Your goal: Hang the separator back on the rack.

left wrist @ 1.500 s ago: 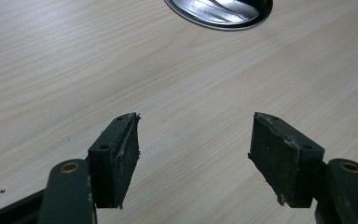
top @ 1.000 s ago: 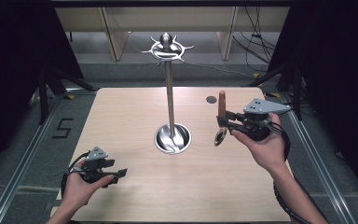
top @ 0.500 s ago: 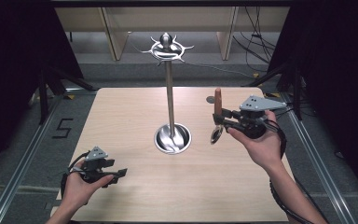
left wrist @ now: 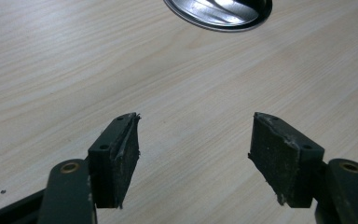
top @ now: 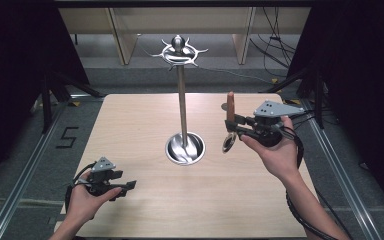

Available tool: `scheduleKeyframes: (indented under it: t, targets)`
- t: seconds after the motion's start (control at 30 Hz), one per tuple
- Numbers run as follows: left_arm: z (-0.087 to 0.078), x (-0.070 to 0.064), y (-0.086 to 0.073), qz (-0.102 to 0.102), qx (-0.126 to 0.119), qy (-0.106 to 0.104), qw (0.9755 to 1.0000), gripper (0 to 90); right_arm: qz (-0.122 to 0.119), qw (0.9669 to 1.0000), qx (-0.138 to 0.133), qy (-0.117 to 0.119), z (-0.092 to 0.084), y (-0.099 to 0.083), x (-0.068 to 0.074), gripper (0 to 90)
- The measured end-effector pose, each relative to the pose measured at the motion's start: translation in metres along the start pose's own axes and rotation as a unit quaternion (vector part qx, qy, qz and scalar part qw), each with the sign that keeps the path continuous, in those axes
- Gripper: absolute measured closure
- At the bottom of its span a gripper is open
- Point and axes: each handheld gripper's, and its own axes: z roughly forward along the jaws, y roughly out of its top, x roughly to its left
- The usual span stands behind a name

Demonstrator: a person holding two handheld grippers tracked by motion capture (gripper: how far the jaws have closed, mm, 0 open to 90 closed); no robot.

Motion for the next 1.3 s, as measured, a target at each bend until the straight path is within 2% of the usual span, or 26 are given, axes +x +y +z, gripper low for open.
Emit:
scheduleKeyframes:
  t: [0.03, 0.07, 0.1, 0.23, 0.33, 0.43, 0.53, 0.57, 0.6, 0.63, 0.73, 0.77, 0.8, 0.97, 1.0, 1.07, 1.1, 1.13, 1.2, 1.23, 1.27, 1.3]
  targets:
    - [0.0, 0.0, 0.0, 0.003, 0.003, 0.0, 1.0, 32.0, 0.013, 0.9999, 0.0, -0.002, 0.0, 0.0, 0.003, 68.8]
    - [-0.001, 0.0, 0.0, 0.004, 0.003, 0.0, 1.0, 32.0, 0.013, 0.9999, -0.007, -0.005, 0.002, 0.0, 0.003, 68.8]
    - [-0.001, 0.0, 0.0, 0.005, 0.006, 0.0, 1.0, 32.0, -0.001, 1.0, -0.007, -0.001, 0.002, 0.0, 0.001, 68.8]
    - [-0.001, 0.0, 0.0, 0.005, 0.006, 0.0, 1.0, 32.0, 0.004, 0.9999, -0.009, -0.004, 0.003, 0.001, 0.003, 68.8]
    - [-0.001, 0.0, 0.0, 0.005, 0.005, 0.0, 1.0, 32.0, 0.012, 0.9999, 0.002, 0.004, 0.002, 0.002, 0.005, 68.8]
    - [-0.001, 0.0, 0.0, 0.005, 0.005, 0.001, 1.0, 32.0, 0.001, 1.0, -0.003, 0.004, 0.003, 0.002, 0.003, 68.8]
    - [-0.001, 0.0, 0.0, 0.003, 0.003, 0.001, 1.0, 32.0, 0.003, 1.0, -0.005, 0.003, 0.004, 0.003, 0.004, 68.8]
    - [-0.001, 0.0, 0.0, 0.005, 0.005, 0.001, 1.0, 32.1, 0.012, 0.9999, -0.004, 0.006, 0.004, 0.003, 0.005, 68.8]
    - [-0.001, 0.0, 0.0, 0.005, 0.005, 0.001, 1.0, 32.0, 0.012, 0.9999, -0.004, 0.006, 0.004, 0.003, 0.005, 68.8]
    - [0.0, 0.0, 0.0, -0.001, -0.001, 0.006, 1.0, 32.0, 0.0, 1.0, -0.008, 0.002, 0.005, 0.004, 0.003, 68.8]
    - [0.0, -0.001, 0.0, -0.003, -0.003, 0.005, 1.0, 32.0, 0.004, 1.0, -0.005, 0.0, 0.004, 0.005, 0.005, 68.8]
    - [0.0, -0.001, 0.0, -0.003, -0.005, 0.005, 1.0, 32.0, 0.002, 1.0, -0.004, 0.008, 0.005, 0.006, 0.004, 68.8]
    - [-0.001, 0.001, 0.0, 0.008, 0.005, 0.002, 1.0, 32.0, 0.002, 1.0, -0.004, 0.008, 0.005, 0.006, 0.004, 68.8]
    - [-0.001, 0.0, 0.0, 0.009, 0.003, 0.005, 0.9999, 32.0, 0.01, 0.9999, -0.008, 0.01, 0.006, 0.008, 0.005, 68.8]
    - [0.0, -0.001, 0.0, -0.002, -0.005, 0.006, 1.0, 32.0, 0.013, 0.9999, -0.006, 0.004, 0.005, 0.008, 0.006, 68.8]
    - [0.0, -0.001, 0.0, -0.001, -0.003, 0.011, 0.9999, 32.0, 0.012, 0.9999, -0.011, 0.001, 0.005, 0.009, 0.006, 68.8]
    - [0.0, -0.001, 0.0, -0.001, -0.003, 0.011, 0.9999, 32.0, 0.0, 0.9999, -0.013, -0.002, 0.006, 0.009, 0.005, 68.8]
    - [-0.001, -0.001, 0.0, 0.0, -0.002, 0.01, 0.9999, 32.0, 0.01, 0.9999, -0.007, 0.001, 0.005, 0.009, 0.006, 68.8]
    - [0.0, -0.001, 0.0, 0.0, -0.003, 0.009, 1.0, 32.0, 0.01, 0.9999, -0.006, 0.003, 0.005, 0.01, 0.006, 68.8]
    - [0.0, -0.001, 0.0, 0.0, -0.003, 0.009, 1.0, 32.0, -0.002, 0.9999, -0.011, 0.001, 0.006, 0.011, 0.005, 68.8]
    - [0.0, -0.001, 0.0, 0.0, -0.003, 0.009, 1.0, 32.0, -0.002, 0.9999, -0.011, 0.001, 0.006, 0.011, 0.005, 68.8]
    - [0.0, -0.001, 0.0, -0.001, -0.004, 0.008, 1.0, 32.0, 0.012, 0.9999, -0.009, 0.001, 0.005, 0.011, 0.007, 68.8]
